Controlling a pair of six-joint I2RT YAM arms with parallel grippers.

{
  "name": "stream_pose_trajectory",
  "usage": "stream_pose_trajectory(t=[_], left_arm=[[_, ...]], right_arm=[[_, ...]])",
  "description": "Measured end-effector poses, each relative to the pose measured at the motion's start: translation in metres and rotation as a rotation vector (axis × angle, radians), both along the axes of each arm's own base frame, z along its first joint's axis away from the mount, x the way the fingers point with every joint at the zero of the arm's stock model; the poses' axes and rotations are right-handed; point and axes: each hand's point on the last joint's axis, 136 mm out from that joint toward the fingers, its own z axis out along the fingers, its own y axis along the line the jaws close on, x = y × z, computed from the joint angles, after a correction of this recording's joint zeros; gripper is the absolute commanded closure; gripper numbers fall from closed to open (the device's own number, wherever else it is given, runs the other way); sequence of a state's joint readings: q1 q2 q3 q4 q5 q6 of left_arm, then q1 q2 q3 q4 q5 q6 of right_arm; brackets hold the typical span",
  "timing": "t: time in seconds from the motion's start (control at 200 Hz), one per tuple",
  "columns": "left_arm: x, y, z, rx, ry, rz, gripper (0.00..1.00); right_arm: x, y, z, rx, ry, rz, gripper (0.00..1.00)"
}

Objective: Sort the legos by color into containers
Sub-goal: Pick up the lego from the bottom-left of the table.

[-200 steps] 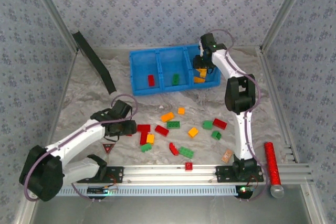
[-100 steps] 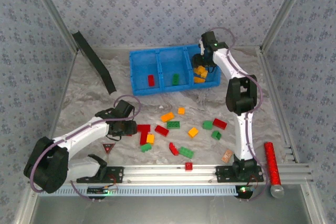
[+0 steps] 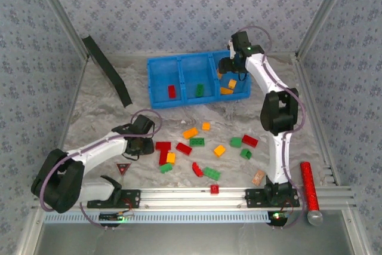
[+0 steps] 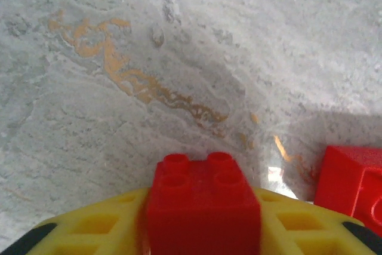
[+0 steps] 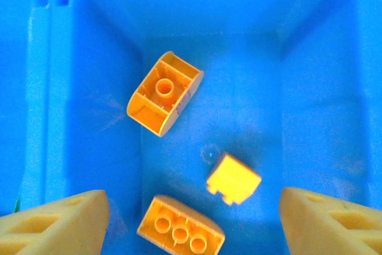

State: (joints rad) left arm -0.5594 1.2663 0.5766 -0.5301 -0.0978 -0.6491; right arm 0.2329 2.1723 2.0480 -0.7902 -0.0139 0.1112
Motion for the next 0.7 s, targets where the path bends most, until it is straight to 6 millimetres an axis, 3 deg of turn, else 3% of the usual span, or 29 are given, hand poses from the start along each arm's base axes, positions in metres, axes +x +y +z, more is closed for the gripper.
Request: stream_pose_trajectory(t=[0.13, 0.26, 0.37, 0.475, 0.62, 0.7], left_arm=[[0.005, -0.002, -0.001, 0.003, -0.008, -0.010, 0.73], [0.011, -0.006, 0.001, 0.000, -0.018, -0.014, 0.78], [0.017, -0.009, 0.011, 0.007, -0.030, -0.033, 0.79], [0.042, -0.019, 0.043, 0.000, -0.101, -0.057, 0.80], [0.092, -0.041, 0.113, -0.052, -0.284, -0.084, 0.80], [0.116, -0.050, 0.143, -0.062, -0.366, -0.099, 0.80]], right_arm=[[-0.036, -0.008, 0.019, -0.004, -0.006, -0.008, 0.24], [-0.093, -0.023, 0.028, -0.005, 0.009, -0.042, 0.23], [-0.143, -0.035, 0.022, 0.004, 0.040, -0.084, 0.16], [-0.181, -0.043, 0.003, 0.029, 0.086, -0.138, 0.10], [-0.228, -0.052, -0.036, 0.068, 0.192, -0.230, 0.07], [-0.246, -0.055, -0.043, 0.092, 0.216, -0.270, 0.08]])
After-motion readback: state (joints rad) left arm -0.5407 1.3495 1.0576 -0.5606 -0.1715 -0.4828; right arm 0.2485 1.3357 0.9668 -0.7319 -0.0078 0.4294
